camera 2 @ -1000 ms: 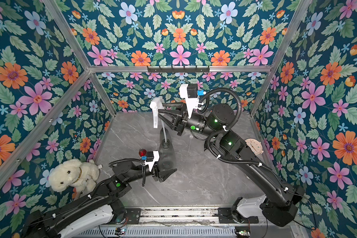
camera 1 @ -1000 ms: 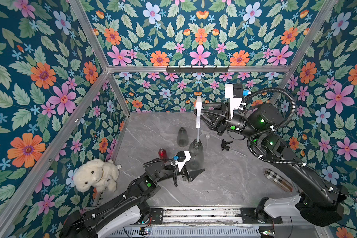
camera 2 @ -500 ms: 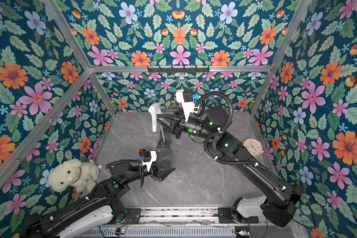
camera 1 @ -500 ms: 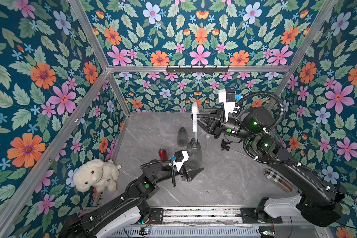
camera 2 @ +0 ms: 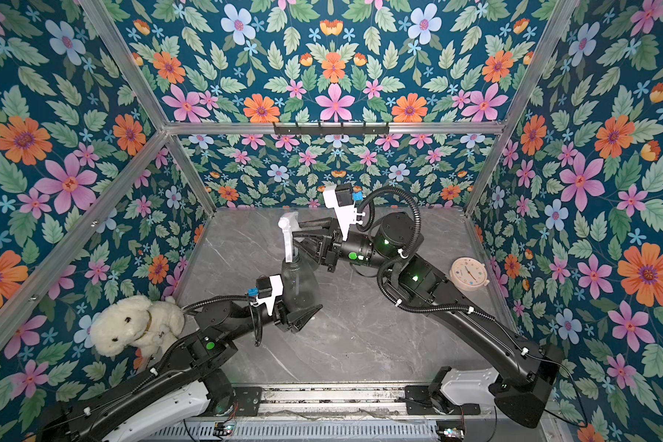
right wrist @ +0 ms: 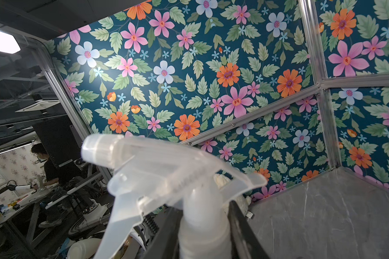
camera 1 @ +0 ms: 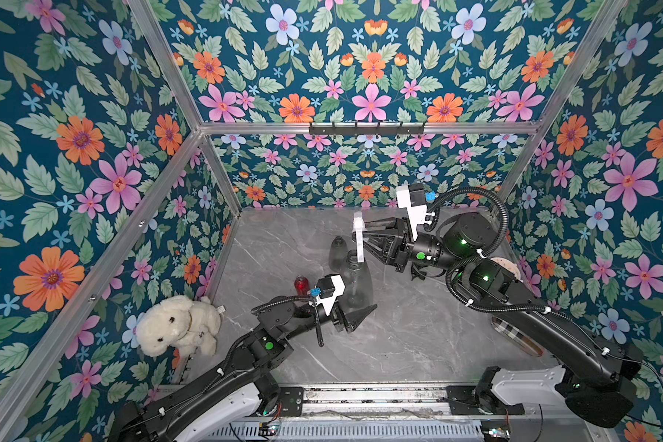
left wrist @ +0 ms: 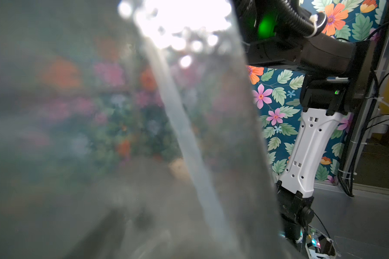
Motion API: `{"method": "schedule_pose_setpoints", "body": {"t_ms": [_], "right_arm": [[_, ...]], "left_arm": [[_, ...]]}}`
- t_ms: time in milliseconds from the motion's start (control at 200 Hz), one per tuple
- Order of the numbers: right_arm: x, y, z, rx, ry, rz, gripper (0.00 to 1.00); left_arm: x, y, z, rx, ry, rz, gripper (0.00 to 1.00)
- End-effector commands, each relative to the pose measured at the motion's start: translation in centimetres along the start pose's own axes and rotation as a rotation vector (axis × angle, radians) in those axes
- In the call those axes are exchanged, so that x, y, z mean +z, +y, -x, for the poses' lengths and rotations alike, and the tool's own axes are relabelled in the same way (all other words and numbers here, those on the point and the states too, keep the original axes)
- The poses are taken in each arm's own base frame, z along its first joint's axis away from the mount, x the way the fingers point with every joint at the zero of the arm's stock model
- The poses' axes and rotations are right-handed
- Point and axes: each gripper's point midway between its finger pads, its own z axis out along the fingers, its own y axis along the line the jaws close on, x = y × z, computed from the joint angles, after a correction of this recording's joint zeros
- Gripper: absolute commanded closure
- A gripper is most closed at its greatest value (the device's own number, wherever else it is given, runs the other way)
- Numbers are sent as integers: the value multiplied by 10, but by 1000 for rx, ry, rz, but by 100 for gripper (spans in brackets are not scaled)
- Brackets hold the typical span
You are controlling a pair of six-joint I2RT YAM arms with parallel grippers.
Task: Attach spray nozzles to spray bottles
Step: Insert the spray nozzle into the spray bottle.
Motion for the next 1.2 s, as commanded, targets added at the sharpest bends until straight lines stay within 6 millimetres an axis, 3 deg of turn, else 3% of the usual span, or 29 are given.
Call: {"method": "schedule_pose_setpoints", "body": {"t_ms": [0,455,1195], "right_arm": [[-2,10,3,-11,-11,51,72],[-2,14,-11,-34,47,88,72],[-15,17,-41,-125,131,114,71]], "left_arm": [[0,1,13,29,-32,7,100],[-3,-3,19,48,-28,-9,100],[-3,-2,-2,199,-65,-2,100]]}}
